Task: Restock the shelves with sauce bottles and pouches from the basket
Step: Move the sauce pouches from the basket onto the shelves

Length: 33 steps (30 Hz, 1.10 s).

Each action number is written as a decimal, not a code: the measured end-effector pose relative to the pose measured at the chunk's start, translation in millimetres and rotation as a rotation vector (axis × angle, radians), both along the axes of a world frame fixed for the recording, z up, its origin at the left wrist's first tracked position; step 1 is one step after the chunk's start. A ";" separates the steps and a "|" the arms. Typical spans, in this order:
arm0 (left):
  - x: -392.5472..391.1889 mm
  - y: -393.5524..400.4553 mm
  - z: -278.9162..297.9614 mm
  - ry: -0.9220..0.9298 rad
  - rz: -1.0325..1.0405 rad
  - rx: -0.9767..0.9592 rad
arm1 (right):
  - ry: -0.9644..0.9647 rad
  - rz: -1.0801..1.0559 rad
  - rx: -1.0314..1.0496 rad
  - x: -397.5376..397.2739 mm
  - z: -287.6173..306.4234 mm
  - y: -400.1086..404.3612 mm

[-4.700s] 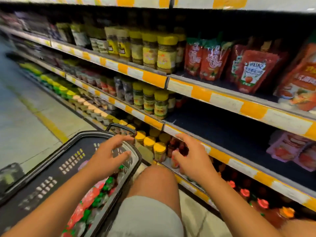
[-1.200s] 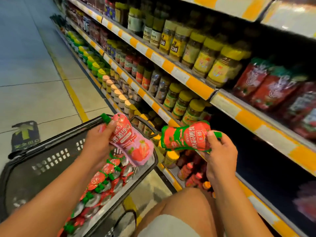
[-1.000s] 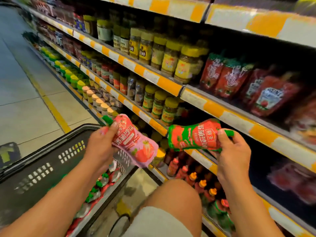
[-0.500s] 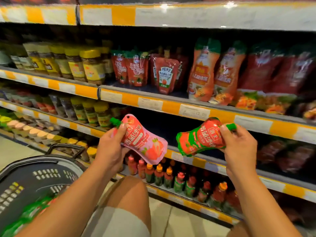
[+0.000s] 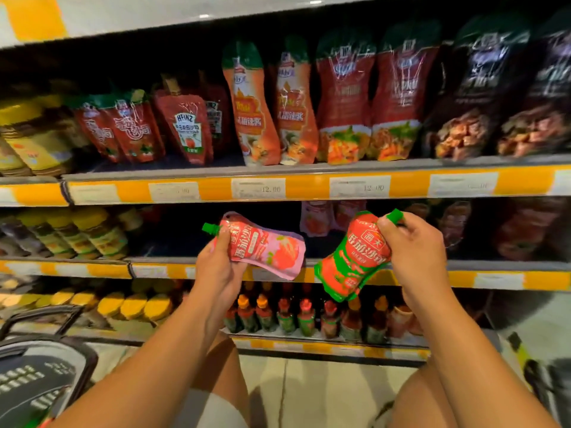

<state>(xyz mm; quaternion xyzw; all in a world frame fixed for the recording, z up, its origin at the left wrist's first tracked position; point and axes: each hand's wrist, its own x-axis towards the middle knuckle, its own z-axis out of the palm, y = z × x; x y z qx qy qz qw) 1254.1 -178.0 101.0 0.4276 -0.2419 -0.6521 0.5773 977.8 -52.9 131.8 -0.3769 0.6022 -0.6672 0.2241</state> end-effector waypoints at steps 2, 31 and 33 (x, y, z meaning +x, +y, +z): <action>-17.4 -8.4 0.8 0.007 -0.011 0.001 | 0.033 -0.008 0.025 -6.0 -0.9 3.1; -153.6 -70.7 26.4 -0.788 -0.714 -0.371 | -0.051 0.069 0.124 -24.1 -11.7 -10.4; -153.1 -70.3 26.1 -0.757 -0.713 -0.363 | -0.048 0.080 0.124 -22.3 -11.9 -11.5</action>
